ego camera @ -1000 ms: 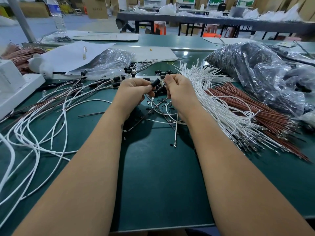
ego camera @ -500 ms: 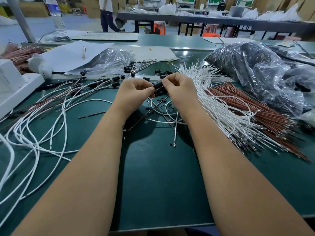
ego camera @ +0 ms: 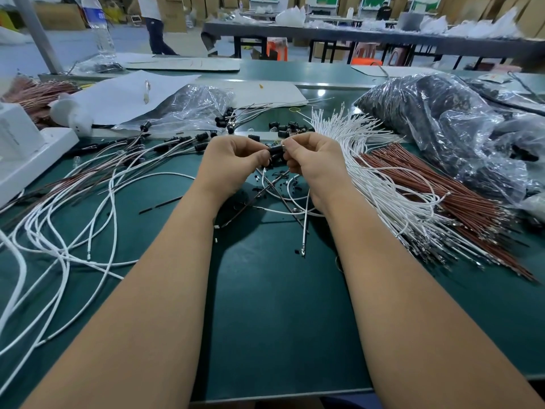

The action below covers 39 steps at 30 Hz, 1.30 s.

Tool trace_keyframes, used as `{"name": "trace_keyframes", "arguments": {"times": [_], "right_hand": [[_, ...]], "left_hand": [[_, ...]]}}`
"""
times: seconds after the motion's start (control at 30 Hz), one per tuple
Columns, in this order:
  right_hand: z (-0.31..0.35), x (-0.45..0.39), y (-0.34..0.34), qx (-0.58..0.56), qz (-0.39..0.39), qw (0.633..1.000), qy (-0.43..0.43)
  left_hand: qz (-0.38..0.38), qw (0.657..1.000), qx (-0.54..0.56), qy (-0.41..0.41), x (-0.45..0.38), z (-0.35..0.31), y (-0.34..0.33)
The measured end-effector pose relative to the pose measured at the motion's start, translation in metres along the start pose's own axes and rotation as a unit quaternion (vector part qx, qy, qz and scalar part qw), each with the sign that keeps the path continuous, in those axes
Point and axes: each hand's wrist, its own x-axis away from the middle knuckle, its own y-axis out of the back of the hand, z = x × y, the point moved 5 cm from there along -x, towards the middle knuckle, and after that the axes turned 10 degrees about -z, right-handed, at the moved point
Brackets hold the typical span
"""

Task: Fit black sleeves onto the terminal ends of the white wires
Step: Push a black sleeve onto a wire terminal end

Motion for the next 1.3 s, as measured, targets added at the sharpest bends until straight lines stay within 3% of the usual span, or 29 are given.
{"name": "trace_keyframes", "arguments": {"times": [0.83, 1.1, 1.3], "right_hand": [[-0.0066, 0.0032, -0.0015, -0.026, 0.061, 0.998, -0.009], [-0.0045, 0.0042, -0.0006, -0.002, 0.044, 0.999, 0.003], [0.0010, 0.0022, -0.0035, 0.032, -0.002, 0.999, 0.035]], "left_hand": [[0.020, 0.997, 0.054, 0.057, 0.0040, 0.0044, 0.0012], [0.022, 0.998, 0.038, 0.050, 0.0033, 0.0046, -0.0001], [-0.029, 0.999, 0.022, 0.032, -0.0015, -0.0013, 0.0027]]}}
